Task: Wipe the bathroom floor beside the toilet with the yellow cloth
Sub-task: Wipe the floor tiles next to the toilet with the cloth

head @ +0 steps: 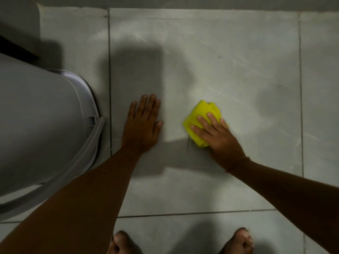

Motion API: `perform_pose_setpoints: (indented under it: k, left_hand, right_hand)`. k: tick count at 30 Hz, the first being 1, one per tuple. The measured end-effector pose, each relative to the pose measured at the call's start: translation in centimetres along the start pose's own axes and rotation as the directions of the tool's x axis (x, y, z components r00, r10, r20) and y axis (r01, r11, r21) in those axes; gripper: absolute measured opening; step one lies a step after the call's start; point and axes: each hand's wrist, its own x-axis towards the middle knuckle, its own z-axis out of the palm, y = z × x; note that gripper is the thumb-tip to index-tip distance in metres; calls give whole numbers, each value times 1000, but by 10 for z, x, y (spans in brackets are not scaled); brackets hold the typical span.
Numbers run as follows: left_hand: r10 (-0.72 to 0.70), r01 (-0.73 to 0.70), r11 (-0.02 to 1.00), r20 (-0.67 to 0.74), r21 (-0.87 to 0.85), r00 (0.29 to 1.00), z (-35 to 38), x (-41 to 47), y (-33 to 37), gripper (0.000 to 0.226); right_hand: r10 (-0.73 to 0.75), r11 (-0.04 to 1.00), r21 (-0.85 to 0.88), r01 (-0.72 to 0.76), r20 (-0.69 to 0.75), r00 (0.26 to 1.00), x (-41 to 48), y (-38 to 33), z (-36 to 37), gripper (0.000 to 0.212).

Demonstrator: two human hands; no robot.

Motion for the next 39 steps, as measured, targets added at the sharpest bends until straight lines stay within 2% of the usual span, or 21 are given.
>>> perform_pose_setpoints:
  k: [4,5,8,10,12,14,15,16,19,20,21,23,25,27,30,31,32,35,36,37,39]
  left_hand:
    - [12,-12,1000,-17,8,1000,3,1,-2,65]
    - [13,-13,1000,-17,6,1000,3,1,-2,65]
    - [12,-12,1000,-2,6,1000,-1,1,1,64]
    - [5,-5,1000,5,-6,1000,-3,1,1,64]
    - [6,-6,1000,-1,-5,1000,-3,1,1,64]
    - [16,-16,1000,-2,-12,1000,0,1,0,64]
    - [18,-18,1000,-9,-13,1000,0,1,-1,64]
    - [21,-21,1000,-12,-10,1000,-1,1,0,64]
    - [14,-14,1000,5,-11,1000,-3,1,2,64]
    - [7,-7,1000,12,-10,1000,-3,1,2,64]
    - [6,-5,1000,23,-13,1000,-4,1,2,65]
    - [9,-9,1000,20,-14,1000,-3,1,2,65]
    - [15,-15,1000,1,-3,1000,0,2,0,65]
    - [13,-13,1000,4,2,1000,1,1,0,64]
    - [11,-11,1000,16,4,1000,-2,2,2,64]
    - [6,-6,1000,24,-2,1000,-3,2,1,65]
    - [3,-3,1000,29,-8,1000,-3,1,2,65]
    - [11,-11,1000,5,10,1000,0,0,2,65]
    - [17,-18,1000,2,7,1000,1,3,-1,65]
    - [17,-17,1000,2,0,1000,1,3,-2,65]
    - [14,-13,1000,-6,14,1000,-6,7,-3,65]
  right_hand:
    - [276,955,151,-256,-132,952,48,6,-7,78]
    - [272,954,160,-252,-115,956,54,-5,-7,78]
    - [-15,999,28,15,-22,1000,13,-32,15,65]
    - [-86,996,-22,87,51,995,-29,-27,18,66]
    - [57,998,21,-58,21,998,-28,-8,13,67]
    - [258,963,97,-253,-42,965,-3,-4,10,67]
    - [304,946,134,-295,-50,951,10,-11,8,69]
    - [280,952,139,-273,-34,959,14,-22,10,70]
    - [-40,999,12,40,29,999,-26,-40,27,70]
    - [-90,996,-11,90,34,995,-48,-38,29,72]
    - [-70,997,-13,70,5,998,-63,-31,30,77]
    - [157,987,55,-154,-55,986,-62,-19,28,84]
    - [361,928,135,-348,-80,929,-31,-26,25,80]
    - [326,938,149,-313,-76,942,-13,-50,26,73]
    - [40,999,24,-38,-71,997,-47,-60,42,75]
    - [35,999,8,-35,-60,998,-64,-53,44,77]
    - [95,995,10,-95,-65,993,-71,-44,42,80]
    - [422,903,135,-407,-112,900,-34,-36,30,77]
    - [476,872,184,-453,-111,872,-15,-42,25,74]
    - [472,871,200,-448,-95,876,-5,-50,23,72]
    - [296,948,139,-286,-59,953,-5,-57,22,70]
